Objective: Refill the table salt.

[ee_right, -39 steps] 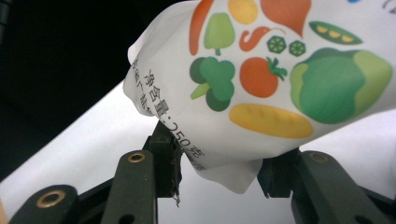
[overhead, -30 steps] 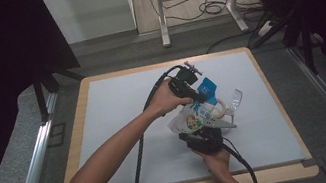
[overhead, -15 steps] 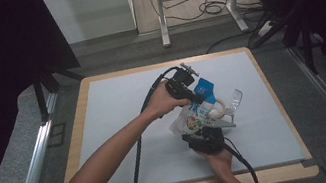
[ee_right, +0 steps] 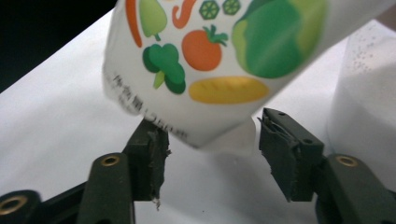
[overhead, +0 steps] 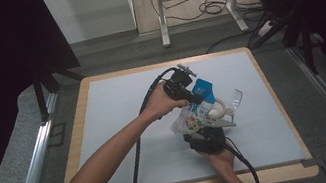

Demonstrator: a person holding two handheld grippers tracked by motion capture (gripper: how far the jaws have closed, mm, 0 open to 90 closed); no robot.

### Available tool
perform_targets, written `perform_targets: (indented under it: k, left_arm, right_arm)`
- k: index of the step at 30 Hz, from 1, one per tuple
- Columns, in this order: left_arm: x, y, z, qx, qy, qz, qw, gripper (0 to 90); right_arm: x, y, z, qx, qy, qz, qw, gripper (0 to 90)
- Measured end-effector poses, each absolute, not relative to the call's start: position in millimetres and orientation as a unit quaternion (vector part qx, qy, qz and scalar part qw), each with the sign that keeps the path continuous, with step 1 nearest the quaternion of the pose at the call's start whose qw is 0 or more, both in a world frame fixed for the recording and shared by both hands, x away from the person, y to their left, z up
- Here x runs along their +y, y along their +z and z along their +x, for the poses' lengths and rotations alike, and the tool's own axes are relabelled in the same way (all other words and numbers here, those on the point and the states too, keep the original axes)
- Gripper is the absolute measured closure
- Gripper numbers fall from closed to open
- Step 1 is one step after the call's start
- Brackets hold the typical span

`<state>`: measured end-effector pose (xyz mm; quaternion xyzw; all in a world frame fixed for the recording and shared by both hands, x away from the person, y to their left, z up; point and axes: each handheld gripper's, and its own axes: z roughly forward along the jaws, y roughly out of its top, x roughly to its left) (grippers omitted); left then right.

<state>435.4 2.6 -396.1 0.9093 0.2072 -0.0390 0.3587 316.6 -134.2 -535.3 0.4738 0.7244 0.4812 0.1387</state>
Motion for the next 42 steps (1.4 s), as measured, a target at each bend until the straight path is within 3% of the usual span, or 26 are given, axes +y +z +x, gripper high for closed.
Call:
perform_targets:
  k: [11,42]
  left_arm:
    - [11.7,-396.5,433.0,0.213,-0.035,0.901,0.376,89.3]
    - [79.9,-407.1,420.7,0.259,-0.022,0.858,0.444,89.4]
  right_arm:
    - [-138.7,-534.0,311.7,0.731,0.478,0.463,0.15,34.4]
    - [-156.8,-530.1,300.1,0.725,0.49,0.457,0.156,33.9]
